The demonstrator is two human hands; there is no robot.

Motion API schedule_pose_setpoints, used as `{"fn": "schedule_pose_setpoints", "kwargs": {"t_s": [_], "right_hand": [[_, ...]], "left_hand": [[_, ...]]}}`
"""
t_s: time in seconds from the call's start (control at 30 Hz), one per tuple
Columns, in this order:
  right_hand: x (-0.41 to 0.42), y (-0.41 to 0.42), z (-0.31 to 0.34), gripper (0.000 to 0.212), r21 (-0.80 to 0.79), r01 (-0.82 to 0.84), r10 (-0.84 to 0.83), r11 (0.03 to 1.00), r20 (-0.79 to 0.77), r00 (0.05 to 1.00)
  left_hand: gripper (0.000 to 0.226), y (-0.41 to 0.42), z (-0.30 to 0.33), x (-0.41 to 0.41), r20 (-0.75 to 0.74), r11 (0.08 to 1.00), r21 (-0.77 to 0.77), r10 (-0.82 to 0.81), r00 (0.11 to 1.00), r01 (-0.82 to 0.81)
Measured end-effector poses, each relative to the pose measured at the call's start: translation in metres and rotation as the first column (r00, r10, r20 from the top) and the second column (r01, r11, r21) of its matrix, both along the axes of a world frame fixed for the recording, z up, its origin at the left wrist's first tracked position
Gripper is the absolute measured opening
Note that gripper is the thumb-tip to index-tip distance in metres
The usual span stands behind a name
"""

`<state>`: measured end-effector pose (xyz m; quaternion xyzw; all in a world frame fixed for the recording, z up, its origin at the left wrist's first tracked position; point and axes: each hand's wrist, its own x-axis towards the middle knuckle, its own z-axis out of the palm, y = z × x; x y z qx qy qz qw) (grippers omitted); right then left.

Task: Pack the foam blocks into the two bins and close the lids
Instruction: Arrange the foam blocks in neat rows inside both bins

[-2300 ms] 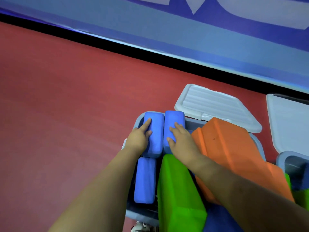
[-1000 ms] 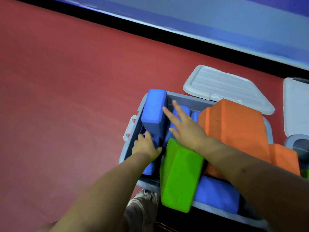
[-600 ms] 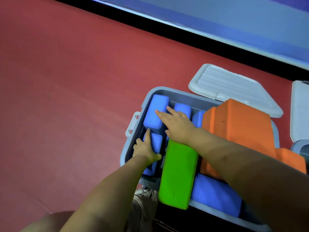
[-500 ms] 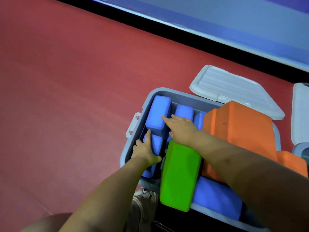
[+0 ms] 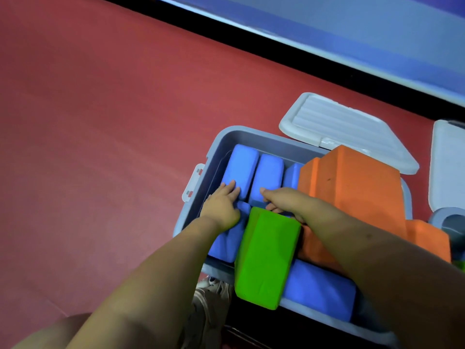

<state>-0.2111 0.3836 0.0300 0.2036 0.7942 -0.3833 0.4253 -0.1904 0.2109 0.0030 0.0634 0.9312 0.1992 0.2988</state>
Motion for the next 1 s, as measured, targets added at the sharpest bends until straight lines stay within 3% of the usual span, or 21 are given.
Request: {"fn": "schedule_pose_setpoints", "kwargs": {"t_s": [0.13, 0.27, 0.37, 0.43, 0.57, 0.67, 0.77, 0.83, 0.9, 1.0], "right_hand": [[-0.004, 0.003, 0.025, 0.061, -0.113, 0.176, -0.159, 0.978, 0.141, 0.977], [0.002, 0.008, 0.049, 0.054, -0.159, 0.198, -0.199, 0.967, 0.010, 0.980], [0.020, 0.014, 0.064, 0.038, -0.068, 0.015, -0.028, 0.998, -0.200, 0.979], [0.037, 0.018, 0.068, 0.041, 0.016, -0.094, 0.095, 0.995, -0.313, 0.945], [0.076, 0.018, 0.078, 0.055, 0.233, -0.146, 0.231, 0.961, -0.397, 0.888], [0.097, 0.011, 0.083, 0.057, 0.202, -0.106, 0.174, 0.974, -0.356, 0.918], [0.114, -0.002, 0.073, 0.076, 0.222, -0.196, 0.256, 0.955, -0.291, 0.922], [0.122, -0.010, 0.066, 0.082, 0.241, -0.226, 0.289, 0.944, -0.274, 0.917], [0.123, -0.014, 0.059, 0.087, 0.232, -0.215, 0.274, 0.949, -0.263, 0.925], [0.120, -0.013, 0.054, 0.090, 0.142, -0.160, 0.196, 0.977, -0.294, 0.935]], "left_hand": [[0.062, -0.008, 0.006, -0.019, 0.118, 0.997, 0.030, -0.076, 0.990, 0.073], [0.050, -0.013, 0.024, -0.027, 0.305, 0.997, 0.017, -0.073, 0.950, 0.072], [0.056, -0.009, 0.059, -0.021, 0.461, 0.990, 0.003, 0.126, 0.878, -0.143], [0.057, -0.005, 0.080, -0.011, 0.495, 0.958, 0.064, 0.213, 0.842, -0.279], [0.063, 0.010, 0.103, 0.023, 0.705, 0.837, 0.203, 0.234, 0.669, -0.507], [0.058, 0.021, 0.109, 0.049, 0.673, 0.862, 0.168, 0.255, 0.695, -0.479], [0.061, 0.024, 0.105, 0.067, 0.468, 0.983, 0.096, 0.093, 0.879, -0.155], [0.065, 0.025, 0.095, 0.074, 0.315, 0.994, 0.094, 0.023, 0.949, -0.055], [0.069, 0.021, 0.085, 0.075, 0.306, 0.973, 0.157, 0.118, 0.945, -0.172], [0.071, 0.008, 0.074, 0.070, 0.475, 0.847, 0.248, 0.316, 0.821, -0.470]]}}
